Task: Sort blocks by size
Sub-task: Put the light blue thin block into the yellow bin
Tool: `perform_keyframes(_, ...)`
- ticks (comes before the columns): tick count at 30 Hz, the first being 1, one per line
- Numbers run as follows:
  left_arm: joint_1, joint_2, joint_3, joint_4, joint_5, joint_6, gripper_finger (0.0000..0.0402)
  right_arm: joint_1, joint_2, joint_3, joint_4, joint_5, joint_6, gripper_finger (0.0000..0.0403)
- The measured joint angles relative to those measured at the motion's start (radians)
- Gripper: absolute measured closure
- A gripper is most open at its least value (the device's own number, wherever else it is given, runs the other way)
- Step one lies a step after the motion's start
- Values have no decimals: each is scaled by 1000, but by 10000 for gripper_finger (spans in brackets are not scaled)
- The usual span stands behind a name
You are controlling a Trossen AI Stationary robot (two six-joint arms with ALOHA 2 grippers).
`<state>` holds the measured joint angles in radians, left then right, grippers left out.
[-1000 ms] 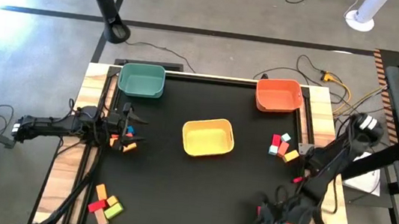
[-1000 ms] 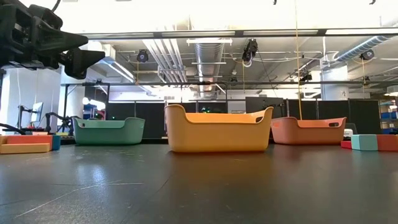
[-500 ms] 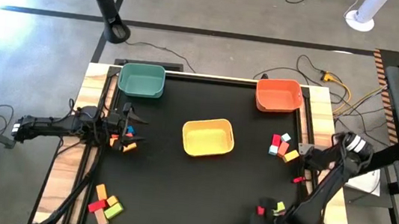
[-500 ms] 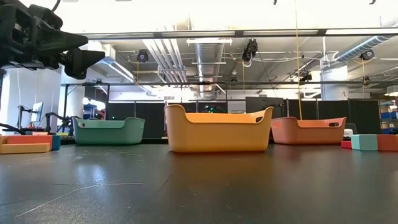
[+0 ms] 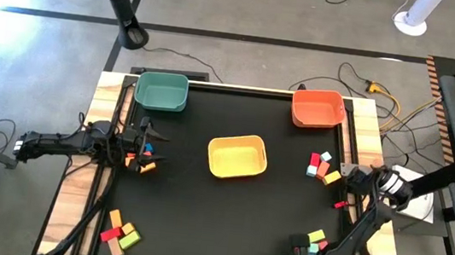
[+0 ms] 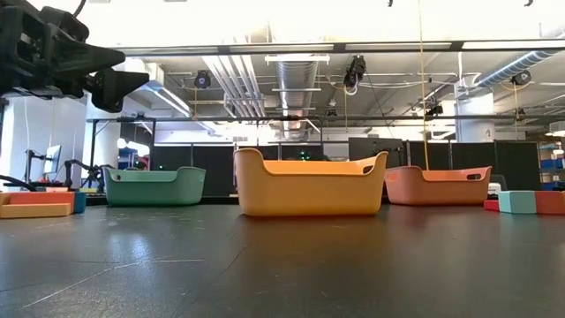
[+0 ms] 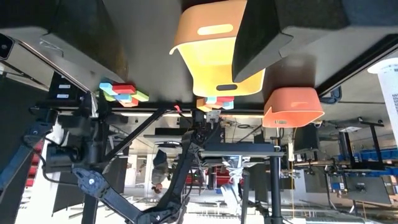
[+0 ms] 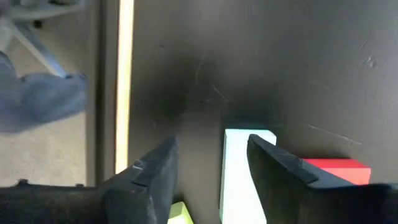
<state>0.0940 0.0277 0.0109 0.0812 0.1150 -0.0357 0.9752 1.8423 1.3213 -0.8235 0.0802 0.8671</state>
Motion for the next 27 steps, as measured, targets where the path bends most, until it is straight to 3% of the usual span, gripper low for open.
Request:
perform_keyframes(9, 0, 0, 0, 0, 0, 0, 128, -3, -13, -1, -97, 14, -12, 191)
perform_keyframes(27, 0, 0, 0, 0, 0, 0, 128, -35, 0, -40, -52, -33, -56, 188)
